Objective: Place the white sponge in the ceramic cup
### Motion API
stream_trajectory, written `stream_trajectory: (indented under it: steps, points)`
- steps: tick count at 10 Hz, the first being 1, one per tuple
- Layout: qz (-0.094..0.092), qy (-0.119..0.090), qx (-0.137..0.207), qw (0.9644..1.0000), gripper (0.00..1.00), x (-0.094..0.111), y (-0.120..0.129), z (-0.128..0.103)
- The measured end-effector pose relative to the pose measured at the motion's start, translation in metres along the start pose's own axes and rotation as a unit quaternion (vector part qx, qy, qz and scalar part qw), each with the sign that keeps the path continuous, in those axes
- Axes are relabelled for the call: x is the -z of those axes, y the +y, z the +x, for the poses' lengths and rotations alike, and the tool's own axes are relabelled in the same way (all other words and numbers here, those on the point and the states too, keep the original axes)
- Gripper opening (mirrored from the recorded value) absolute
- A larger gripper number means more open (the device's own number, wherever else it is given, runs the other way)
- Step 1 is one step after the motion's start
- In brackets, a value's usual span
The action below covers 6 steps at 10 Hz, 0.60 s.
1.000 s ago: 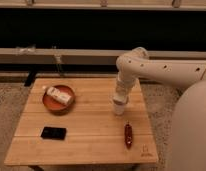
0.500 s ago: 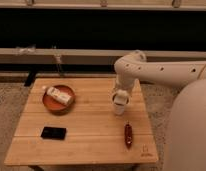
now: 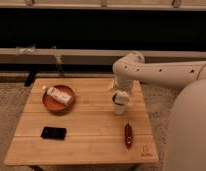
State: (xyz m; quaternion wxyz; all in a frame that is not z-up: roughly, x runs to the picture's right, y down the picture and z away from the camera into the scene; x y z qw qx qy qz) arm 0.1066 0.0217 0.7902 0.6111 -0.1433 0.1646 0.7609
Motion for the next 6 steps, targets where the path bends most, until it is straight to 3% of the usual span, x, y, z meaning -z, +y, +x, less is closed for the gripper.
stream_trajectory:
  steps: [6]
  points:
    - [-0.01,-0.005,0.007,0.9999,0.8,0.0062,0.0058,0.0011]
